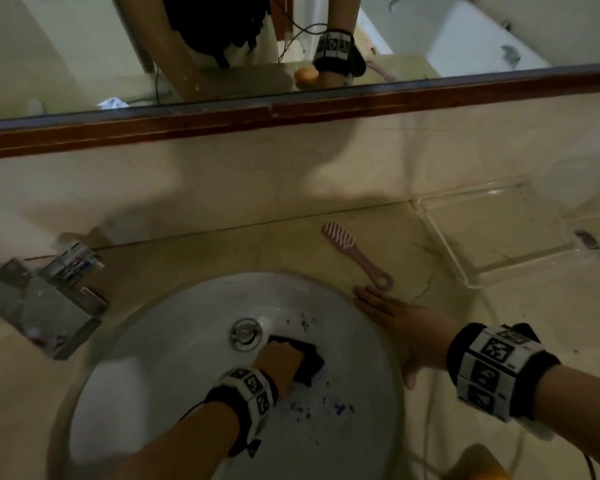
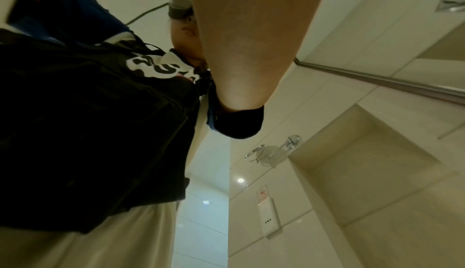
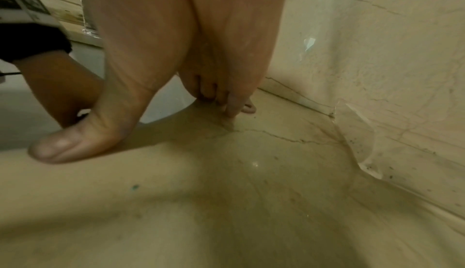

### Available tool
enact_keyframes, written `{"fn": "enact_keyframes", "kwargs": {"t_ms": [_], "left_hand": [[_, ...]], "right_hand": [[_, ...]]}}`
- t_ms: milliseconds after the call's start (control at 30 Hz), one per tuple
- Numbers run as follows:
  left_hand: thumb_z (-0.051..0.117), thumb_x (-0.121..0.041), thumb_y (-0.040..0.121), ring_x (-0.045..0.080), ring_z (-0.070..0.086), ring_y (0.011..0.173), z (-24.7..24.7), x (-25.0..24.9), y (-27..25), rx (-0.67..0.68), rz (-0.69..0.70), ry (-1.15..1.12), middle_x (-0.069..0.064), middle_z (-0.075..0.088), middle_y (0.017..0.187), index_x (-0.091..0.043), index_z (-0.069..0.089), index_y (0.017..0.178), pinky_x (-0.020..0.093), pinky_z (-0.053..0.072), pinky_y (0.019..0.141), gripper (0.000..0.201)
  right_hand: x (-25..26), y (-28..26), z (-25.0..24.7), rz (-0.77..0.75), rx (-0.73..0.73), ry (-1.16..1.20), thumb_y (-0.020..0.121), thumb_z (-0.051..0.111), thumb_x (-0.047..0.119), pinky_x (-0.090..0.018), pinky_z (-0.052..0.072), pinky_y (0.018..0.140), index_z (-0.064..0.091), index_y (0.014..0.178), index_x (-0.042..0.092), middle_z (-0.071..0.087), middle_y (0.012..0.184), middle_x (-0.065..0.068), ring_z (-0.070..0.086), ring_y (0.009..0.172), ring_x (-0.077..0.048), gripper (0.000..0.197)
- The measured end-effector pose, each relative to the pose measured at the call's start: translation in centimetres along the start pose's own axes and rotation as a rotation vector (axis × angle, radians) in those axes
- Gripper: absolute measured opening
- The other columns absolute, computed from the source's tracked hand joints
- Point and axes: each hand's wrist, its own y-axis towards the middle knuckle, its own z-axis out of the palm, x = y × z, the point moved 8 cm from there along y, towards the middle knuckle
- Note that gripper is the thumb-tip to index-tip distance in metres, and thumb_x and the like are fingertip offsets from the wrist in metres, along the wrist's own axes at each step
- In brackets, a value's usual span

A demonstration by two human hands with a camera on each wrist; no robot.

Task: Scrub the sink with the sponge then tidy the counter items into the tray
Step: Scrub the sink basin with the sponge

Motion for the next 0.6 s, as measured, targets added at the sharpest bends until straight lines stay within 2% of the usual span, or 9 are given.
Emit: {"fn": "enact_keyframes", "kwargs": {"t_ms": [33,67,100,133,167,267,367,500,600], "left_hand": [[0.051,-0.013,0.094,0.029,0.054,0.122,0.3,-0.1,-0.3,0.013,0.026,0.010,0.016,0.058,0.129,-0.010,0.063,0.100,0.031,0.043,0.101,0.014],[0.054,-0.016,0.093,0.027,0.062,0.106,0.3,0.1,-0.4,0.025,0.024,-0.027,0.017,0.064,0.114,-0.016,0.057,0.075,0.027,0.048,0.087,0.018],[0.055,-0.020,0.093,0.021,0.064,0.085,-0.2,0.4,-0.5,0.013,0.039,-0.011,0.015,0.065,0.094,-0.019,0.046,0.063,0.022,0.048,0.072,0.031],[0.053,-0.022,0.093,0.015,0.059,0.070,-1.1,0.9,-0.6,-0.002,0.023,-0.067,0.011,0.059,0.081,-0.020,0.044,0.063,0.019,0.045,0.062,0.032],[0.051,-0.022,0.094,0.014,0.057,0.067,-2.7,1.5,-0.8,-0.077,0.017,-0.099,0.007,0.054,0.079,-0.018,0.048,0.071,0.021,0.047,0.062,0.024],[0.046,-0.024,0.098,0.024,0.061,0.104,-6.5,4.4,-0.1,-0.280,-0.110,-0.179,0.009,0.064,0.110,-0.008,0.061,0.104,0.033,0.049,0.095,0.022],[0.040,-0.022,0.102,0.026,0.046,0.132,-8.3,6.5,0.5,-0.292,-0.283,-0.122,0.013,0.046,0.143,-0.005,0.045,0.136,0.032,0.036,0.112,0.038],[0.038,-0.024,0.103,0.025,0.039,0.138,-8.0,5.8,2.4,-0.292,-0.288,-0.122,0.013,0.038,0.150,-0.005,0.035,0.143,0.031,0.028,0.116,0.045],[0.039,-0.020,0.102,0.025,0.050,0.128,-6.5,3.7,3.2,-0.287,-0.246,-0.155,0.014,0.051,0.138,-0.005,0.050,0.129,0.031,0.037,0.110,0.033]], "right_hand": [[0.0,-0.1,0.0,0.004,0.000,0.000,0.059,0.084,0.042,-0.014,-0.009,0.107,-0.019,0.148,0.010,-0.025,0.157,-0.003,-0.027,0.125,-0.004,0.139],[0.0,-0.2,-0.1,0.007,-0.002,0.004,0.060,0.084,0.042,-0.013,-0.008,0.107,-0.019,0.148,0.011,-0.025,0.157,-0.002,-0.027,0.125,-0.003,0.139],[0.0,-0.2,-0.1,0.007,-0.005,0.008,0.060,0.084,0.041,-0.012,-0.007,0.106,-0.019,0.148,0.011,-0.025,0.157,-0.002,-0.026,0.126,-0.002,0.138],[0.1,-0.2,-0.2,0.005,-0.007,0.011,0.060,0.084,0.041,-0.012,-0.008,0.104,-0.018,0.148,0.011,-0.025,0.157,-0.002,-0.026,0.126,-0.002,0.138],[0.1,-0.2,-0.2,0.002,-0.011,0.012,0.060,0.084,0.041,-0.011,-0.009,0.102,-0.018,0.148,0.011,-0.025,0.157,-0.002,-0.026,0.126,-0.002,0.138],[0.1,-0.2,-0.2,0.003,-0.015,0.027,0.059,0.085,0.039,-0.011,-0.009,0.104,-0.017,0.148,0.012,-0.023,0.158,-0.001,-0.025,0.126,-0.002,0.138],[0.1,-0.2,-0.1,0.025,-0.008,0.039,0.059,0.085,0.038,-0.019,-0.005,0.116,-0.019,0.148,0.012,-0.023,0.157,0.001,-0.024,0.126,0.000,0.139],[0.1,0.0,0.0,0.037,0.014,0.018,0.061,0.084,0.038,-0.022,-0.004,0.118,-0.019,0.148,0.012,-0.025,0.157,-0.001,-0.026,0.126,-0.002,0.137],[0.1,-0.2,-0.2,0.042,0.023,0.020,0.062,0.084,0.037,-0.022,-0.004,0.117,-0.018,0.148,0.014,-0.025,0.157,0.000,-0.024,0.140,-0.009,0.135]]}}
